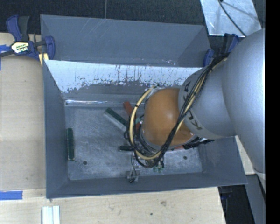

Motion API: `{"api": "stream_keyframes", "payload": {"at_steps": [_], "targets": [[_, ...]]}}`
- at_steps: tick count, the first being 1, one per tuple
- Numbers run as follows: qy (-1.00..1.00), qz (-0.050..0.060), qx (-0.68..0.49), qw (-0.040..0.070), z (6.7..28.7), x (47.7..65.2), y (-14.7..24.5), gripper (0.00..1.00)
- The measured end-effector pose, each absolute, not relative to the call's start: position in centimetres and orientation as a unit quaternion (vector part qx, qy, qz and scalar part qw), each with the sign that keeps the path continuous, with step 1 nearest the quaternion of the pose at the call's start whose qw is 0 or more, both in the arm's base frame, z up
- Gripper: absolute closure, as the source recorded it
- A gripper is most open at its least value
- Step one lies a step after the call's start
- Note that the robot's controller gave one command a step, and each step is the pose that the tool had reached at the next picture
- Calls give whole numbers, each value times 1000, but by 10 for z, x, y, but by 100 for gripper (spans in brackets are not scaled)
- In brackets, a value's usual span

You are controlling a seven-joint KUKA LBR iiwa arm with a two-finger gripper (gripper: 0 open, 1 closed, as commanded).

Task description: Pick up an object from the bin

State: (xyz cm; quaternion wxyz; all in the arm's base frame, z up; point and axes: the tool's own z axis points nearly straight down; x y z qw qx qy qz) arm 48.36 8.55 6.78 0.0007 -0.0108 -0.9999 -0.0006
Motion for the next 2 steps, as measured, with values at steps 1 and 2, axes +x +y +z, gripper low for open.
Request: {"api": "stream_keyframes", "payload": {"at_steps": [1, 2], "targets": [[-1000, 1, 0, -4, 102, 517, 48, 0], [-1000, 0, -6, 0, 100, 503, 70, 0]]}}
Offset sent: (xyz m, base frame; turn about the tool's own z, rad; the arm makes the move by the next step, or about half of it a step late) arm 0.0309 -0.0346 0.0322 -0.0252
